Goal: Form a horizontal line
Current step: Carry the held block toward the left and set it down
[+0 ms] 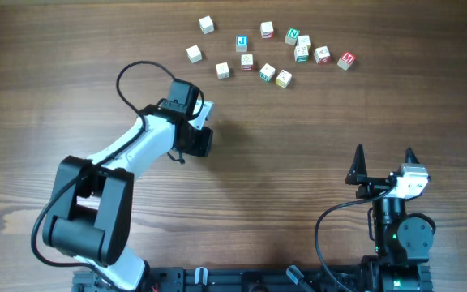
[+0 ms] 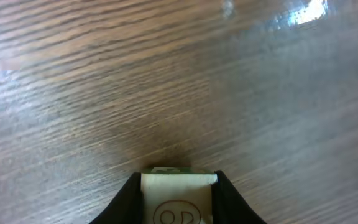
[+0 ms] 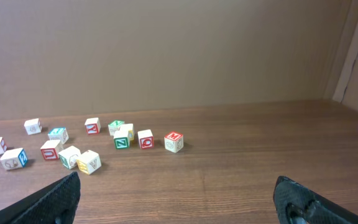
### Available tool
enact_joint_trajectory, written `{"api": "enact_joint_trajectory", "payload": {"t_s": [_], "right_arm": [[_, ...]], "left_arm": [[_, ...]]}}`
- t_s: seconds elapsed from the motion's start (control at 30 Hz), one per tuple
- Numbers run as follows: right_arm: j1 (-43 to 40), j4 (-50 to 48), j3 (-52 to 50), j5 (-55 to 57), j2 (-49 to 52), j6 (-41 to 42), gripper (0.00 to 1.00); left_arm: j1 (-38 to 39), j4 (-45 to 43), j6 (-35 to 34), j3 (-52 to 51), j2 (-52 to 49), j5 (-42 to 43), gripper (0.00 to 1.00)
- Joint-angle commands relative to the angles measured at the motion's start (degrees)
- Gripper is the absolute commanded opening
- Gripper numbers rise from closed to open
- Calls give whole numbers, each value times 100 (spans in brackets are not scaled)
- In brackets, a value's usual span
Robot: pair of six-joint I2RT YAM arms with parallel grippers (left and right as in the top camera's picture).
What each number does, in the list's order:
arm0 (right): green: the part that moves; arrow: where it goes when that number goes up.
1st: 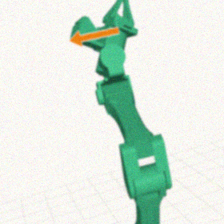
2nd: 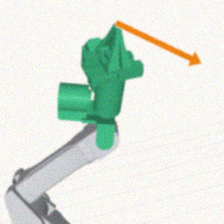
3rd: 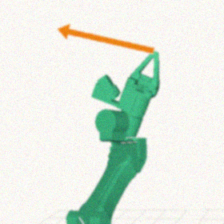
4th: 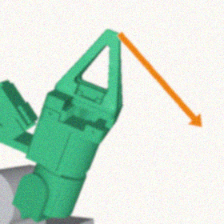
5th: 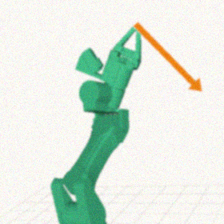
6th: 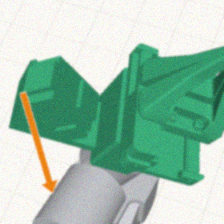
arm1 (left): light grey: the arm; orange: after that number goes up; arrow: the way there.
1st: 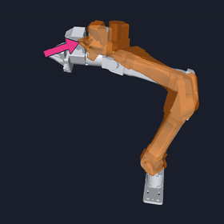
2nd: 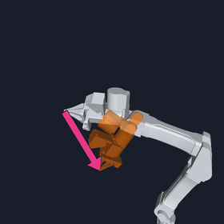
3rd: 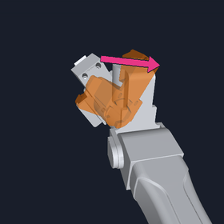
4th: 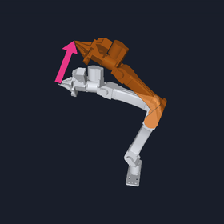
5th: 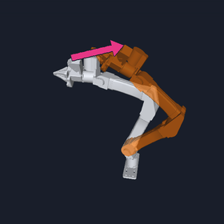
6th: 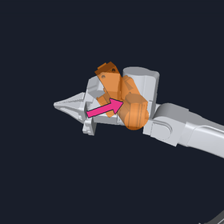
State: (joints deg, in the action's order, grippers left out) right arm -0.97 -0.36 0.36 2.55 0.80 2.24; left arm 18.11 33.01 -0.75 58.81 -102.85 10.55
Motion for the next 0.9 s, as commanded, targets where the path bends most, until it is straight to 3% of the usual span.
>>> {"api": "enact_joint_trajectory", "payload": {"t_s": [0.0,0.13,0.33,0.57,0.87], "right_arm": [[-17,-17,-7,-74,-15,-59,100],[-17,-17,-7,-74,-15,-57,100],[-17,-17,-7,-74,-15,-59,100],[-17,-17,-7,-74,-15,-59,100],[-17,-17,-7,-74,-15,-59,100]], "left_arm": [[42,63,-918,-511,-13,-15,13],[87,-114,-1292,-896,-13,-487,12],[85,-1543,-1368,-940,-13,-1040,15],[68,-1185,-1808,-942,-13,-2728,13],[-911,-1202,-1921,-942,-13,-2653,22]]}}
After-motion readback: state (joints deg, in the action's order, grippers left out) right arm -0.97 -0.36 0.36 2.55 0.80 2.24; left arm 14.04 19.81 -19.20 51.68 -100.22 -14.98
